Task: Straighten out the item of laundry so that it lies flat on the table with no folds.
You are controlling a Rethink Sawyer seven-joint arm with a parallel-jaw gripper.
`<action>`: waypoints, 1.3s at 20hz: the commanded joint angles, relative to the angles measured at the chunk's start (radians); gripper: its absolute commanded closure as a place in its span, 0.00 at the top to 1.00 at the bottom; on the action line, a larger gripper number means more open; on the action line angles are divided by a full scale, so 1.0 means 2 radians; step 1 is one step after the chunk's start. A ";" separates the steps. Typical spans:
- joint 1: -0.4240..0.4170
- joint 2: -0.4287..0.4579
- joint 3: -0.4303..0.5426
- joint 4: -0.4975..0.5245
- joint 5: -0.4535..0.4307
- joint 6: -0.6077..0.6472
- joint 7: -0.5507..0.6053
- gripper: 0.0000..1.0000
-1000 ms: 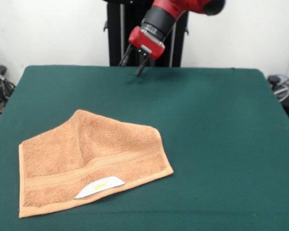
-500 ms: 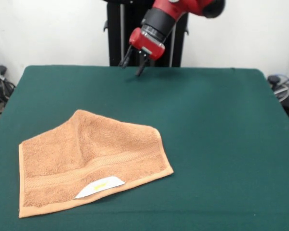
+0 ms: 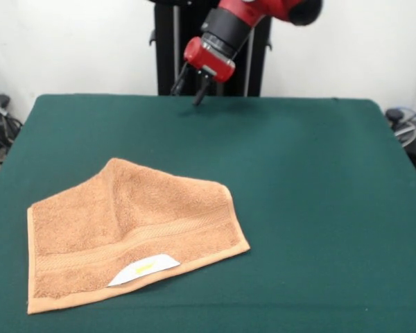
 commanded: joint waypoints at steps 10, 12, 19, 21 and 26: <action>0.019 -0.056 -0.059 0.049 0.106 -0.151 -0.177 1.00; 0.027 -0.039 -0.064 0.040 0.095 -0.145 -0.162 1.00; 0.038 -0.022 -0.081 0.000 0.087 -0.160 -0.178 1.00; 0.039 -0.021 -0.085 -0.009 0.087 -0.166 -0.186 1.00; 0.041 -0.013 -0.093 -0.025 0.085 -0.173 -0.199 1.00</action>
